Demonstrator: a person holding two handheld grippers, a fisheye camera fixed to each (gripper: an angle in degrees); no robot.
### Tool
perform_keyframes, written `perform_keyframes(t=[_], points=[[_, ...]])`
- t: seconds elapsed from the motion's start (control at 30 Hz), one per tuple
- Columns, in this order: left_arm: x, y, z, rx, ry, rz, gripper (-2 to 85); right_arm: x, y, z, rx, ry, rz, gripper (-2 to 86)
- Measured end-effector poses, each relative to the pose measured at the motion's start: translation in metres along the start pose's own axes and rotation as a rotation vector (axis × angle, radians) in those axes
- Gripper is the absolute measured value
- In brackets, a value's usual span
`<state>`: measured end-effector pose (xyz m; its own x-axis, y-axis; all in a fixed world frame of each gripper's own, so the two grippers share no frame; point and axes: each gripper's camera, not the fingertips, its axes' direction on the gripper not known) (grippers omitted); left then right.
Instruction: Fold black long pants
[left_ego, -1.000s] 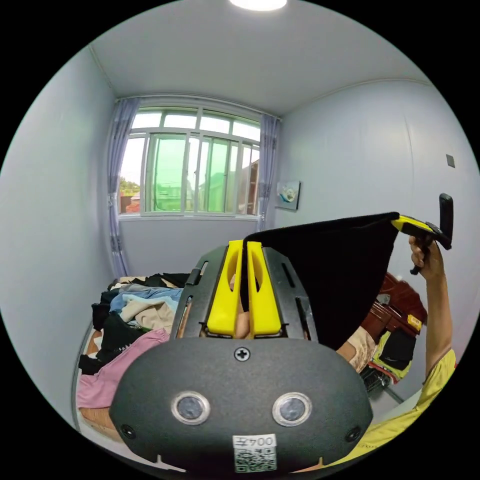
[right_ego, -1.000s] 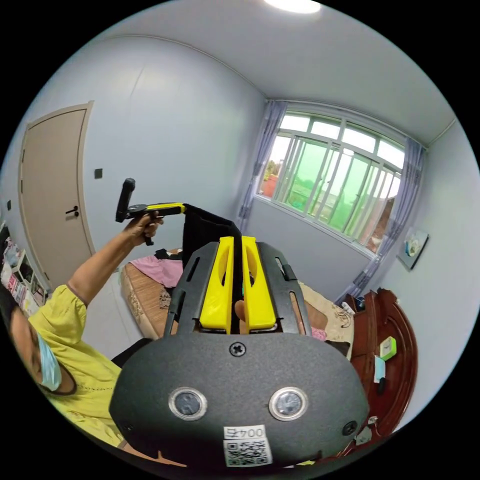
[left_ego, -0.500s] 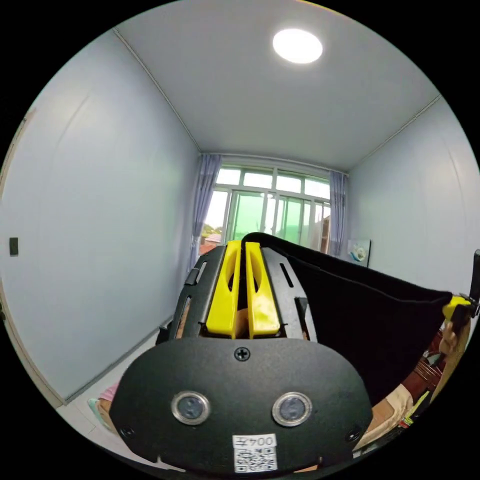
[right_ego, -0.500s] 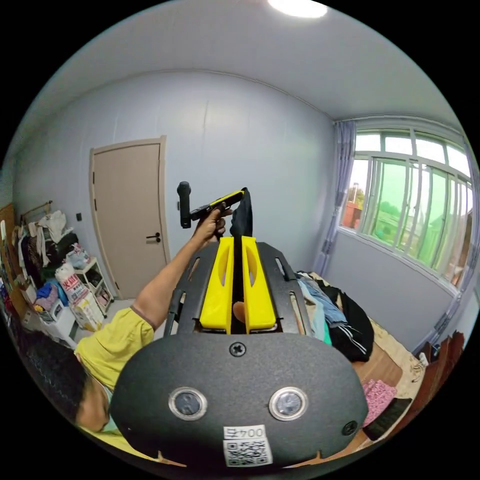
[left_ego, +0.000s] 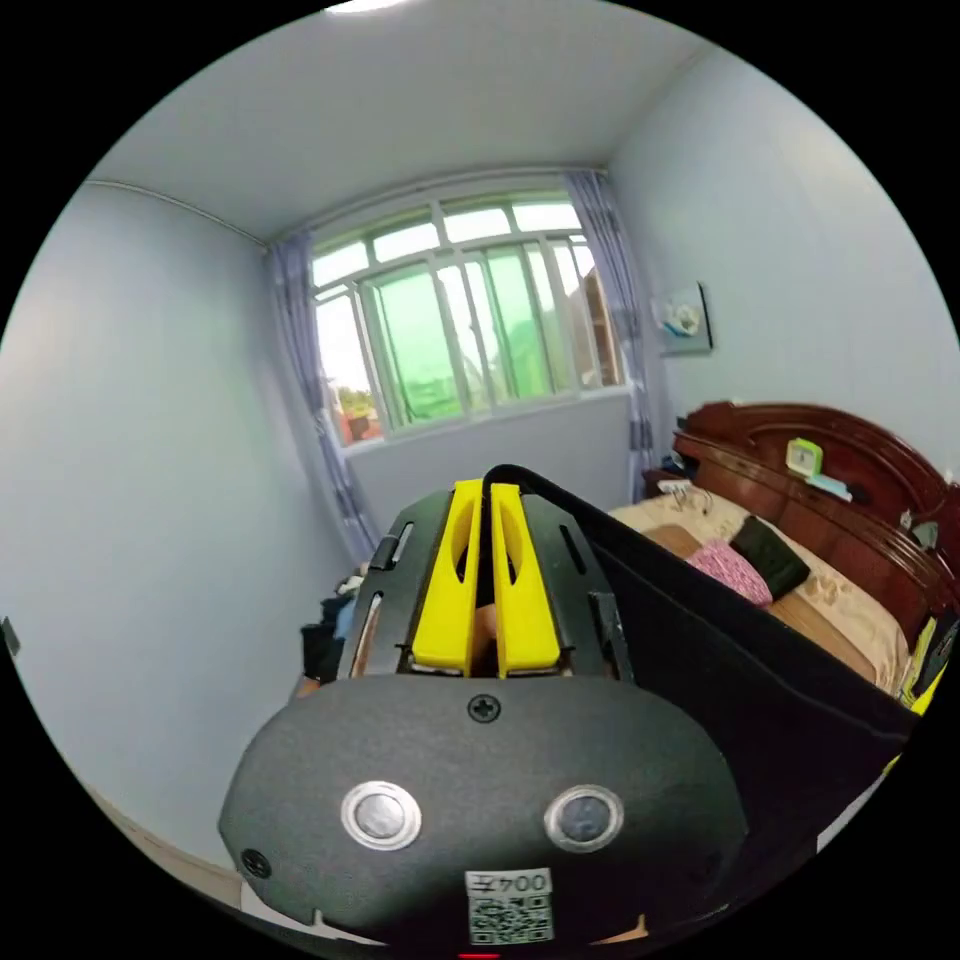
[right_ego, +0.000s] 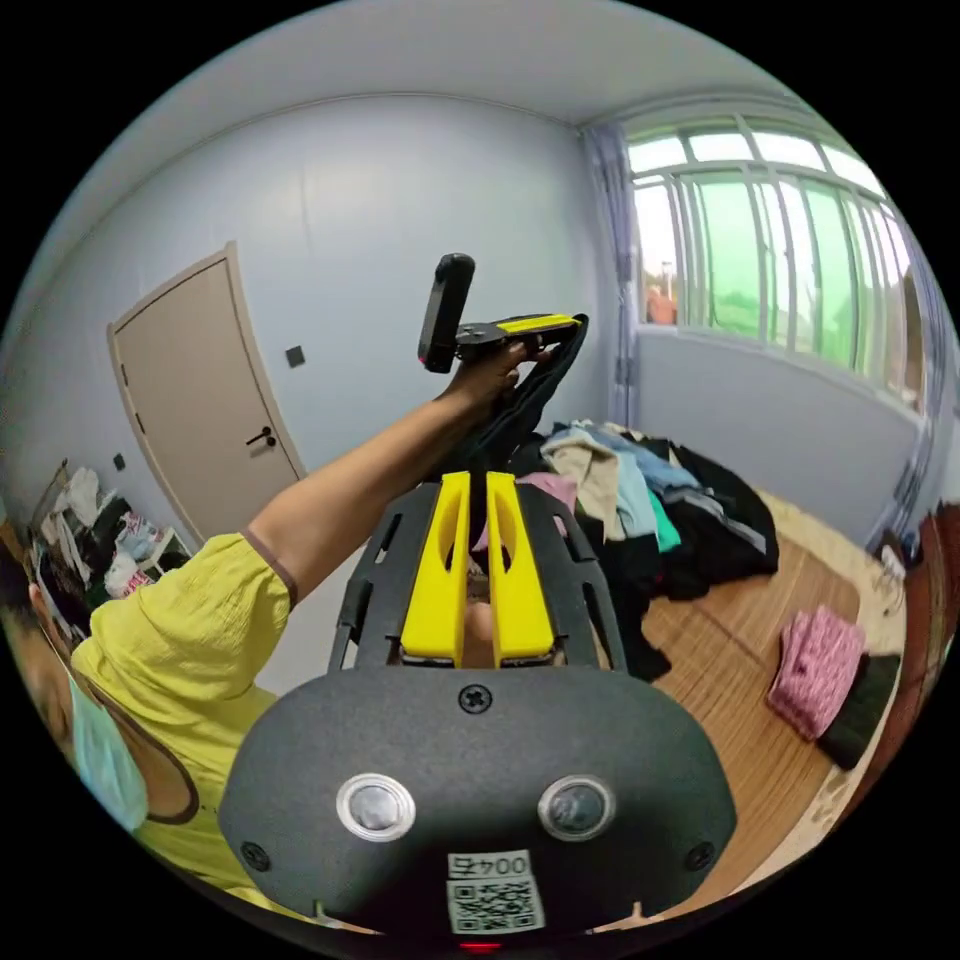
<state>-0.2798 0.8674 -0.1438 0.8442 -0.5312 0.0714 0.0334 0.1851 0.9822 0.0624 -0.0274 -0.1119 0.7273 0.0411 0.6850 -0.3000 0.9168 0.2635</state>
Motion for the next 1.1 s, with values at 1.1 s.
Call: perform_keyframes(t=[1.1], points=[[1.307,0.208,0.866,-0.92,0.964,-0.17,7.1,0.572,0.888,-0.144,0.065,0.166,1.324,4.0]])
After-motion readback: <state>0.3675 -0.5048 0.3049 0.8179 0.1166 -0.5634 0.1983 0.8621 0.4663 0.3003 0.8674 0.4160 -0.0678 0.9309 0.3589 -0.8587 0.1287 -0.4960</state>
